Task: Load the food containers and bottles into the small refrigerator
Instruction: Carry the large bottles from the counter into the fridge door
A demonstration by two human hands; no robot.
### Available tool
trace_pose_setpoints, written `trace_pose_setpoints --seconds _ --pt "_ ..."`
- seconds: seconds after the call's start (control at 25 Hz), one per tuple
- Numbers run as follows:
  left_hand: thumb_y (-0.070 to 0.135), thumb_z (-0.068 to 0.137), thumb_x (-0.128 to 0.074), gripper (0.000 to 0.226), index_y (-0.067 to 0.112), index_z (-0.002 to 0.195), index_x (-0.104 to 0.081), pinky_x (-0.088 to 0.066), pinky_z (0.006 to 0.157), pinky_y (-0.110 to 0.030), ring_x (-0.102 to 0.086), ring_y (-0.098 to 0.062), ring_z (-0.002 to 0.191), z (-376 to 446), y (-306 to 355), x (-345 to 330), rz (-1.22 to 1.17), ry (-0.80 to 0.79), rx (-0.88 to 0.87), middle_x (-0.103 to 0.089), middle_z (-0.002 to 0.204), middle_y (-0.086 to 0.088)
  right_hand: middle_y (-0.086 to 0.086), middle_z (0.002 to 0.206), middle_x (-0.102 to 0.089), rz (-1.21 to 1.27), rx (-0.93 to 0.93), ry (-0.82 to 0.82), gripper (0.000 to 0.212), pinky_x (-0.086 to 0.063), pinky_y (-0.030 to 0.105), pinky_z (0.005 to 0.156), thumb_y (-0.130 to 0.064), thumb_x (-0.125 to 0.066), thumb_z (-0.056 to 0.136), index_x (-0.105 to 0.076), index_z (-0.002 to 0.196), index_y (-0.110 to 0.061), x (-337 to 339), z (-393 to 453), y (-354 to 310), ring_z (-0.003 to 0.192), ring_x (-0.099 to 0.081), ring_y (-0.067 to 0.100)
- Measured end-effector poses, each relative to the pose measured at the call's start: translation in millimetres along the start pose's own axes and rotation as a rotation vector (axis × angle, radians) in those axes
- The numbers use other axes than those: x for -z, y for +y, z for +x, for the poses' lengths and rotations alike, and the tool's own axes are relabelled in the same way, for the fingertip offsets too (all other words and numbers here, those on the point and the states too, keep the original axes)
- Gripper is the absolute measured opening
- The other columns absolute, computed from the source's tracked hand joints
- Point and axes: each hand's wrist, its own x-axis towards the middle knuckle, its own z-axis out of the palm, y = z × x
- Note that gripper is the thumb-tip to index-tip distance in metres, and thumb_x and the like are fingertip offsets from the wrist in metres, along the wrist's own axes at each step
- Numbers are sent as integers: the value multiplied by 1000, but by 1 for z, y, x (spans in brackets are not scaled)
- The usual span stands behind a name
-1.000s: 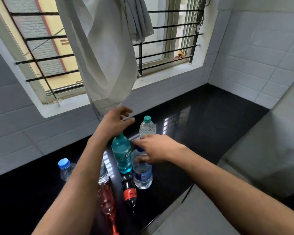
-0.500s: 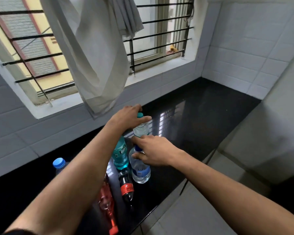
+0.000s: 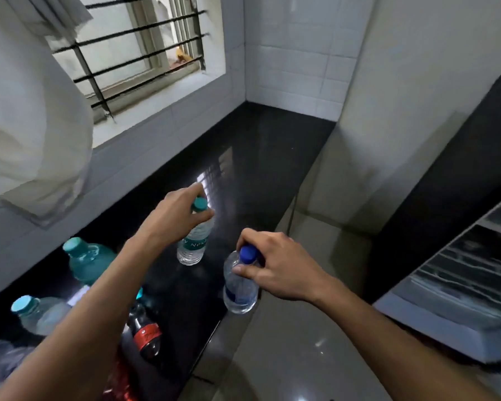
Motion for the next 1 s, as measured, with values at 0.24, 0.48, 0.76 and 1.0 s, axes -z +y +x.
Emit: trace_pose_setpoints --seconds 0.24,0.48,0.76,1.0 --pt "37 94 -80 26 28 91 -56 -49 65 -40 -60 -15 72 -4 137 -58 -267 -103 -164 -65 78 5 -13 95 -59 -22 -351 156 26 -52 37 72 -47 -74 91 -55 103 -34 38 -132 95 81 -54 9" --pt "33 95 -81 24 25 92 -59 -55 49 -28 -56 -10 66 -7 305 -170 -466 -460 -334 -63 79 6 -16 99 -61 62 -732 407 25 -54 34 79 -39 -77 90 -57 105 -39 62 -299 181 88 -58 5" --pt "29 99 -77 21 25 94 -56 -64 55 -39 -54 -7 65 -37 490 -302 -458 -706 -584 -56 78 6 -14 98 -55 -10 -1050 706 20 -53 38 77 -32 -72 97 -55 106 -38 80 -461 229 81 -59 9" --pt "26 98 -78 19 25 97 -59 -53 67 -30 -56 -10 72 -48 598 -390 -512 -742 -843 -60 83 5 -4 99 -50 -227 -1276 935 19 -51 37 66 -23 -72 99 -58 110 -26 86 -521 262 77 -58 19"
